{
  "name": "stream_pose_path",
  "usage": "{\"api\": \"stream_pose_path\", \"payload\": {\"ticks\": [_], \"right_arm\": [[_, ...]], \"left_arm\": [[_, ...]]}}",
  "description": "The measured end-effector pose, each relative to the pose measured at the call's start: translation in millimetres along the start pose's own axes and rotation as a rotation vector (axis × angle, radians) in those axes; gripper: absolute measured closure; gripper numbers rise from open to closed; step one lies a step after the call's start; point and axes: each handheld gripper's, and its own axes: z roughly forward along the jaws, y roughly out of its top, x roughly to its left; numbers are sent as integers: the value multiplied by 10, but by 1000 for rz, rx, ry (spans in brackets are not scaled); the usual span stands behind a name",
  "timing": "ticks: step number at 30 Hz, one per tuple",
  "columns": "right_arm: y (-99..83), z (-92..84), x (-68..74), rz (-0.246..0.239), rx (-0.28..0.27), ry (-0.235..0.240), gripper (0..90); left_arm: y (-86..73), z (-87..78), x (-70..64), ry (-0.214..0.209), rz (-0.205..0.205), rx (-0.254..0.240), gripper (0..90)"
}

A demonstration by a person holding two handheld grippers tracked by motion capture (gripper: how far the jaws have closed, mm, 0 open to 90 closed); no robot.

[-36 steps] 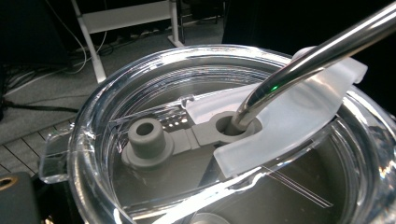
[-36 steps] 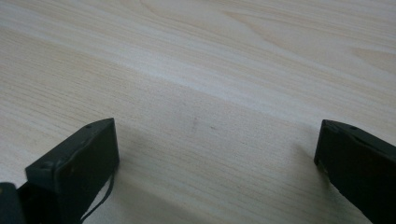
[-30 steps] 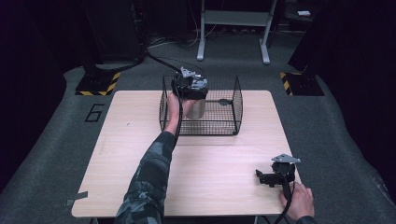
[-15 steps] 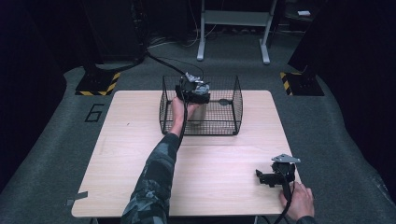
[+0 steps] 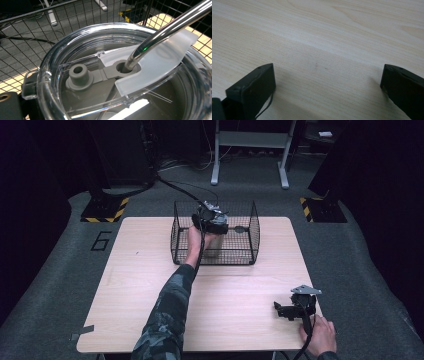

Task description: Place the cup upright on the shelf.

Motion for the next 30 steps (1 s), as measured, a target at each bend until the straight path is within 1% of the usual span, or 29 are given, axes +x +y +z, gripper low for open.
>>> {"api": "stream_pose_path", "payload": {"ticks": [2,3,6,8,9,10,11,15,17,18,19,20,21,22,24,26,27,28,29,30], "right_arm": [[0,0,1,0,0,0,0],[0,0,1,0,0,0,0],[-1,-1,6,6,1,-1,0],[-2,-1,2,-1,2,-2,0],[-1,-1,2,0,1,-1,0],[-1,-2,4,2,3,-1,0],[-1,-1,3,1,2,-1,0],[-2,-2,3,2,3,-1,0],[-2,-2,3,2,3,-1,0],[-2,-2,3,1,2,-1,0],[-2,-2,3,2,3,-1,0],[-2,-3,2,1,3,0,0],[-2,-3,2,1,3,0,0],[-3,-2,-1,-3,1,-1,0],[-2,-3,2,1,2,0,0],[-3,-2,1,-1,2,0,0],[-3,-2,1,-1,2,0,0],[-3,-2,1,-1,2,0,0],[-3,-3,1,-1,2,0,0],[-2,-3,0,-1,3,1,0]], "left_arm": [[-18,-19,9,-3,3,6,38],[-33,-26,7,-6,-6,1,38],[-85,-73,25,-9,-1,7,37],[-100,-117,54,-22,21,34,36],[-101,-132,58,-26,24,47,35],[-103,-141,67,-32,29,48,34],[-110,-147,70,-34,25,52,34],[-129,-168,82,-37,34,44,32],[-140,-174,68,-32,28,30,24],[-144,-191,70,-35,42,37,16],[-155,-203,66,-40,37,39,2],[-164,-212,62,-40,32,30,2],[-171,-226,62,-39,38,32,1],[-180,-235,53,-37,28,26,1],[-184,-248,57,-35,32,25,0],[-186,-269,69,-33,36,13,0],[-187,-289,69,-25,23,-5,0],[-184,-309,82,-28,18,-14,0],[-181,-323,90,-29,20,-11,0],[-177,-351,100,-26,43,-3,0]]}}
